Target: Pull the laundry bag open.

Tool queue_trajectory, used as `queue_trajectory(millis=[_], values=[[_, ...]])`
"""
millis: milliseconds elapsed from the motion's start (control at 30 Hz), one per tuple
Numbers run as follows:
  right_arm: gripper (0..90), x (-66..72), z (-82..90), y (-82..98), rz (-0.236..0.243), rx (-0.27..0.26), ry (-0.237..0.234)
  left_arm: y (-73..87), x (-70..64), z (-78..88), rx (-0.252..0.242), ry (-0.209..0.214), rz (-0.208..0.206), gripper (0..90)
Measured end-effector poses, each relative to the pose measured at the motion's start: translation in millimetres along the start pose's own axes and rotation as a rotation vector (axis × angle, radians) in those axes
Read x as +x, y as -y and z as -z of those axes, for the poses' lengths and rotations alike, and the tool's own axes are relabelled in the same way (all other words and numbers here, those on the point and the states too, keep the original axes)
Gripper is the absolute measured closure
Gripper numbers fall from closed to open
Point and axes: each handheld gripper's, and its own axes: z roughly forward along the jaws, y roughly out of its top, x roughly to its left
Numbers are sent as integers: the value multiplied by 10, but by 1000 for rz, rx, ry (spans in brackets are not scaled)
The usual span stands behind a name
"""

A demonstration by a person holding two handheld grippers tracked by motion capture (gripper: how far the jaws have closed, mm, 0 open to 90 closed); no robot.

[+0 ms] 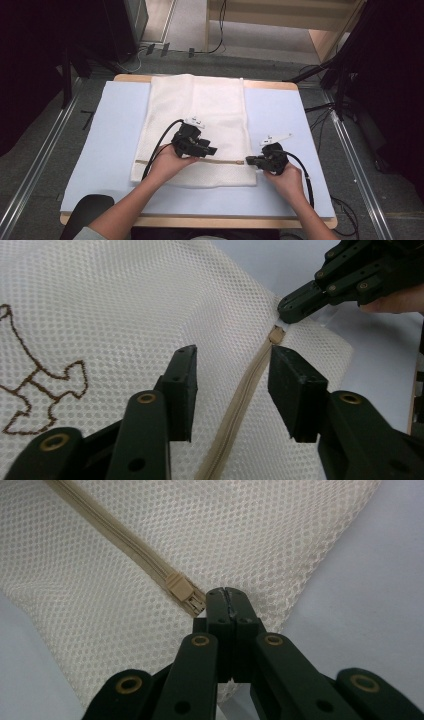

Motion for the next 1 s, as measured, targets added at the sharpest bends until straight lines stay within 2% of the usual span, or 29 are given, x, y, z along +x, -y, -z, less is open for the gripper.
queue_trajectory(millis=[200, 333, 667, 900, 1000], values=[[900, 24, 3, 16, -4, -6, 17, -38, -30, -120, 15, 36, 14, 618], [900, 18, 2, 16, -20, -9, 14, -63, -62, -262, 47, 59, 17, 669], [900, 26, 2, 11, -13, -4, 16, -80, -158, -482, 83, 78, 13, 744], [900, 25, 3, 11, -13, -4, 16, -78, -217, -709, 121, 96, 25, 747], [900, 24, 2, 11, -11, -5, 15, -77, -232, -778, 118, 109, 42, 747]])
